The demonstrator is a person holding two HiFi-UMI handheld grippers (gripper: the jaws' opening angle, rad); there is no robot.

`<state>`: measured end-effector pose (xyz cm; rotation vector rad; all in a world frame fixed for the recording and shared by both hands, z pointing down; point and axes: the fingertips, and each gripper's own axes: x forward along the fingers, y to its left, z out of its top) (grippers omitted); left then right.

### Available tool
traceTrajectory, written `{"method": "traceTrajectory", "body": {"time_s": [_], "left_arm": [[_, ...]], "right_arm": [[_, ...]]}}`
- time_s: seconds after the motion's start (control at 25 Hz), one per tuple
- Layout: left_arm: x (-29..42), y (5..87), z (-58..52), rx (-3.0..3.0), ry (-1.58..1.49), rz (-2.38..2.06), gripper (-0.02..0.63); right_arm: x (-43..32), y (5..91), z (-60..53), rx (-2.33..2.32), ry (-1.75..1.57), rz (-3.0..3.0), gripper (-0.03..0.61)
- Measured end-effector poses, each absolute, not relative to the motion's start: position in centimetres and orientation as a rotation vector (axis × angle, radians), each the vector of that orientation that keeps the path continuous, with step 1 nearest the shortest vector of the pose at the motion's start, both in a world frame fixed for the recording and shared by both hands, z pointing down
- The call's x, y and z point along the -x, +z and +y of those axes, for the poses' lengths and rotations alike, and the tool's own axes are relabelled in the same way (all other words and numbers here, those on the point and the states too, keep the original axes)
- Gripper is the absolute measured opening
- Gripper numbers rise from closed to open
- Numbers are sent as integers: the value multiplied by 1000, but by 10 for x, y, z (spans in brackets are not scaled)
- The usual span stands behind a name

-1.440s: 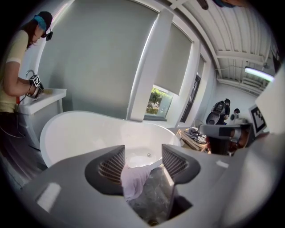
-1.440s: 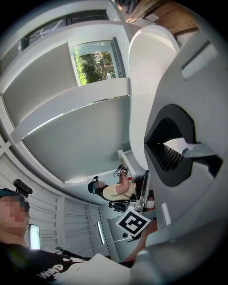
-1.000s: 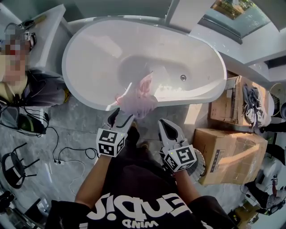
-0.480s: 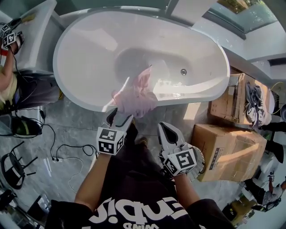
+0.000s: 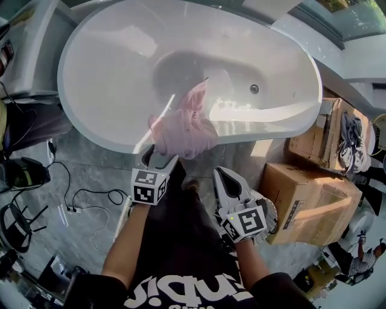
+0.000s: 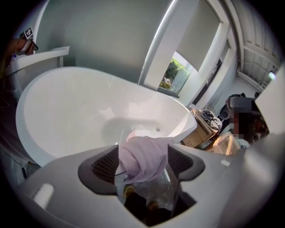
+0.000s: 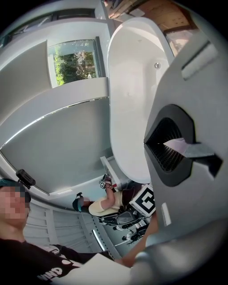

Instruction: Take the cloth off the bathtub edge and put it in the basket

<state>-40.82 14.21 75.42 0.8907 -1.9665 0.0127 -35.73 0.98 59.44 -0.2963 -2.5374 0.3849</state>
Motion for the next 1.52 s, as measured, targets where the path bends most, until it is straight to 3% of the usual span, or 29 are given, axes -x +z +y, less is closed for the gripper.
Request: {"method": "traceTrajectory", "body": {"time_s": [0.4, 1.12, 1.52], "left_arm": [[411, 798, 147, -840, 18, -1896, 322], [414, 808, 139, -747, 89, -1966, 324], [416, 817, 94, -776, 86, -1959, 416]], "right_arm": [[354, 618, 2, 248, 427, -2488, 6], [334, 632, -18, 149, 497, -2465, 6], [309, 639, -31, 90, 524, -2453, 6]]}}
